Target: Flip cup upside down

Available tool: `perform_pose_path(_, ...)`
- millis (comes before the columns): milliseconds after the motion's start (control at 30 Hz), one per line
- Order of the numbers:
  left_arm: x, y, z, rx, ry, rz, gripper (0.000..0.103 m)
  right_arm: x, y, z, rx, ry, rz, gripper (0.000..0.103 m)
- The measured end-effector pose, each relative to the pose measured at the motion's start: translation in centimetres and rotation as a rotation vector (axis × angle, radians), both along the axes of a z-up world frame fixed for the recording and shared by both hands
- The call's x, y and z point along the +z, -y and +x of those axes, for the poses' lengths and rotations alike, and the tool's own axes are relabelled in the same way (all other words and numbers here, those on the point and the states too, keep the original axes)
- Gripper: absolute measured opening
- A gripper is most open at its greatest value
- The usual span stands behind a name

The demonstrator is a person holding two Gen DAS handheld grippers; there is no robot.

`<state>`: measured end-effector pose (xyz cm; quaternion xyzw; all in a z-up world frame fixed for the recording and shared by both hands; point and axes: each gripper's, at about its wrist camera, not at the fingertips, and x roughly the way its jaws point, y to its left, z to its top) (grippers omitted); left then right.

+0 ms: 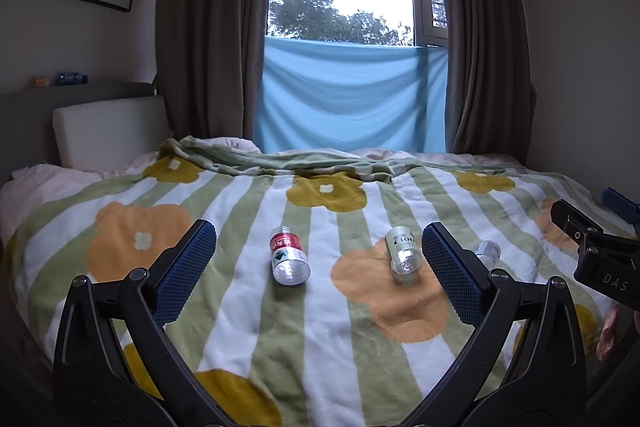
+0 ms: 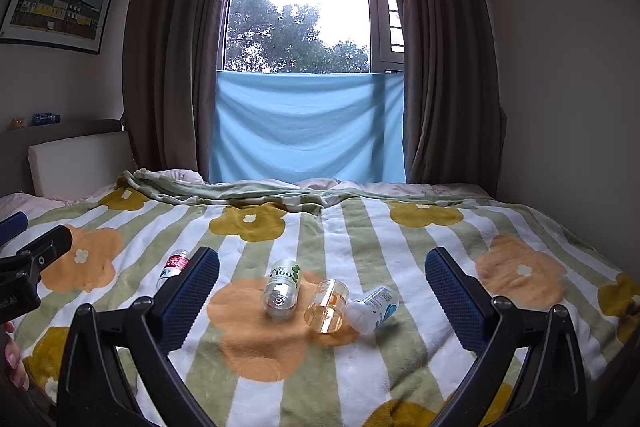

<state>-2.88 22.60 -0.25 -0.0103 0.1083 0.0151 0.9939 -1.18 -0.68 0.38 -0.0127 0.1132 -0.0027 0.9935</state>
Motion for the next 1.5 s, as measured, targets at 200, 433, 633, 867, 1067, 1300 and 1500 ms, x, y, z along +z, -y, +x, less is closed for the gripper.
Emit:
perform_pose_path(200, -0.1, 0.0, 0.1, 0.0, -0.003, -0.003, 0.103, 0.0, -0.3, 0.0, 0.002, -0.003, -0.004, 0.103)
perform_pose_path(433, -0.2, -0.1, 0.1, 0.001, -0.005, -0.005, 0.103, 0.0, -0.5, 0.0, 0.001, -0.002, -0.003, 0.103)
perform_pose_path(633, -0.2, -0.1, 0.2, 0.001, -0.006, -0.005, 0.103, -0.1, -1.1, 0.2, 0.008, 0.002, -0.006, 0.103)
perform_pose_path(867, -0.2, -0.1, 0.2, 0.0, -0.006, -0.005, 0.103, -0.1, -1.4, 0.4, 0.011, 0.004, -0.006, 0.103)
perform_pose_path(1067, -0.2, -0.1, 0.2, 0.0, -0.008, -0.007, 0.103, 0.1, -1.5, 0.4, 0.002, 0.011, 0.002, 0.103)
perform_pose_path(1300, -0.4, -0.2, 0.2, 0.001, -0.012, -0.006, 0.103, 0.0, -1.3, 0.8, 0.007, 0.007, 0.0, 0.103)
perform_pose_path(1500, -0.9, -0.3, 0.5, 0.006, -0.026, -0.011, 0.103, -0.6, -1.3, 0.8, 0.02, 0.005, 0.001, 0.103)
